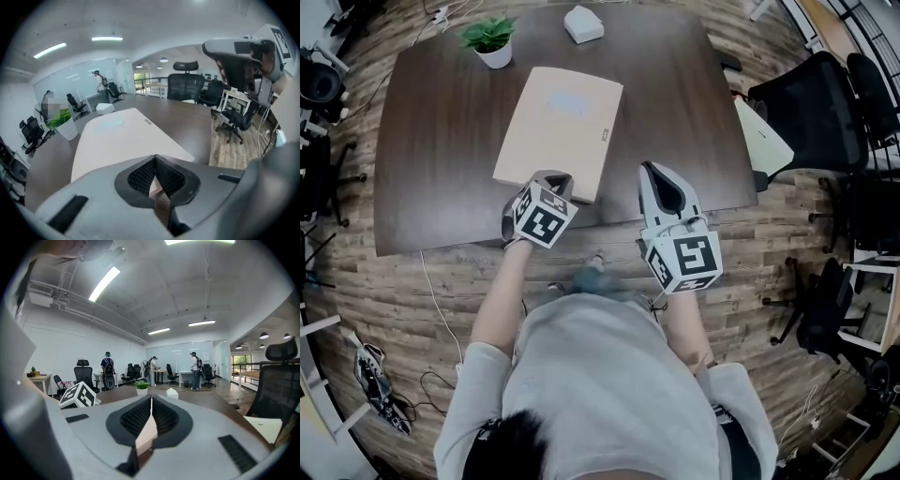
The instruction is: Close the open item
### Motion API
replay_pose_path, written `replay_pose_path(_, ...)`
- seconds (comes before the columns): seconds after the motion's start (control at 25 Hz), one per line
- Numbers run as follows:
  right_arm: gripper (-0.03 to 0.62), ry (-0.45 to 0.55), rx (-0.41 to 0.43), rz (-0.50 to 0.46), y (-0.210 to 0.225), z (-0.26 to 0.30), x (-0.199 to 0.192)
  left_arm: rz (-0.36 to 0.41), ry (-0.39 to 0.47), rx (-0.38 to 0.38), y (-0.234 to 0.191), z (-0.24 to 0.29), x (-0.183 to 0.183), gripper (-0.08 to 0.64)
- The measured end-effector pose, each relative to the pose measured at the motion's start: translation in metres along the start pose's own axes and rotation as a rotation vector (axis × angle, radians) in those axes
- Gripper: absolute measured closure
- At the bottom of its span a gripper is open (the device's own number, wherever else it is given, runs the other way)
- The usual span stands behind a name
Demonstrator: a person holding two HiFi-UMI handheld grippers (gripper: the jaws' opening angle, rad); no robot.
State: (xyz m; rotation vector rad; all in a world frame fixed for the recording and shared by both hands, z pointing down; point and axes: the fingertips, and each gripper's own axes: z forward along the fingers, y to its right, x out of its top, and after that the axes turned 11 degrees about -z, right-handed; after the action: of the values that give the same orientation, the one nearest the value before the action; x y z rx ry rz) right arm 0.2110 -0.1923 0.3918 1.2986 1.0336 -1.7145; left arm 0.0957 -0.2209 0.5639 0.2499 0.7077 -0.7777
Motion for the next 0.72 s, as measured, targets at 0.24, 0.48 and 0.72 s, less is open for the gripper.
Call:
replay_pose_path(0.24,0.578,0.004,-0.044,-0.001,-0.007,-0.011,0.008,-0.068,0.202,0.014,-0.007,-0.042,0.020,0.552)
replay_pose_path(0.48,0.578,0.014,-0.066,-0.009,-0.023,-0.023,0.019,-0.180,0.382,0.006,-0.013,-0.100,0.034,0.552)
replay_pose_path(0.72,0.578,0.022,-0.091,-0.026,-0.042,-0.036,0.030,-0.234,0.519,0.008,-0.018,-0.156,0.040,0.552)
